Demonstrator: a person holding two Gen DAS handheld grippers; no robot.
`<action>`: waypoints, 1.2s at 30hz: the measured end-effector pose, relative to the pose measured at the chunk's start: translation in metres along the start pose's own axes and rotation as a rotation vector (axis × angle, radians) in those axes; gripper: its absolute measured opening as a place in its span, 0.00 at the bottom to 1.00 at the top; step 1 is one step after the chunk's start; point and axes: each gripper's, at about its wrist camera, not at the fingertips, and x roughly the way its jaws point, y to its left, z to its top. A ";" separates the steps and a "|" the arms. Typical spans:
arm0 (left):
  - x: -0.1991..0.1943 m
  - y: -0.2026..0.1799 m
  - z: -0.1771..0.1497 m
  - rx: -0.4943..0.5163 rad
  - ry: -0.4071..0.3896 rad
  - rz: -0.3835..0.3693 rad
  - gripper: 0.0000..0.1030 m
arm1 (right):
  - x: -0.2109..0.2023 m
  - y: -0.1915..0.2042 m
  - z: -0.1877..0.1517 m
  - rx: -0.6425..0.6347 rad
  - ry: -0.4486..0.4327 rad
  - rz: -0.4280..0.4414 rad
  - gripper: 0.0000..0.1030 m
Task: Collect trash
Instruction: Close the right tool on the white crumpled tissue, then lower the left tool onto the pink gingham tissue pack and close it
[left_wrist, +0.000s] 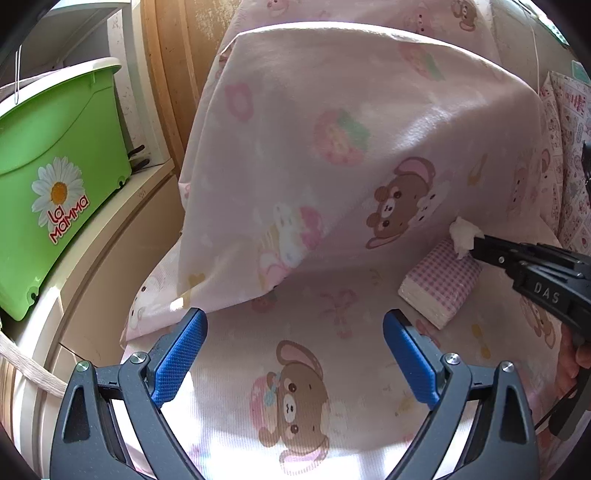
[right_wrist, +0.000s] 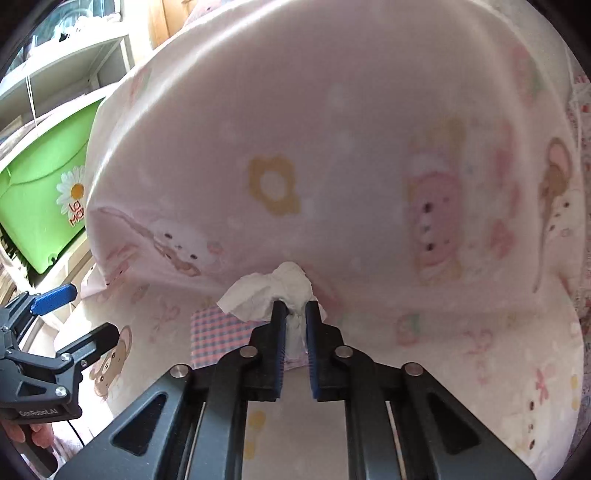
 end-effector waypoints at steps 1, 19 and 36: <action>0.001 -0.003 0.000 0.003 0.004 -0.007 0.92 | -0.002 -0.001 0.000 0.000 -0.002 0.001 0.10; 0.025 -0.077 0.004 0.111 0.050 -0.297 0.92 | -0.038 -0.055 -0.007 0.131 0.005 -0.005 0.10; 0.040 -0.123 0.021 0.125 0.046 -0.333 0.91 | -0.044 -0.035 -0.019 0.061 0.031 0.020 0.10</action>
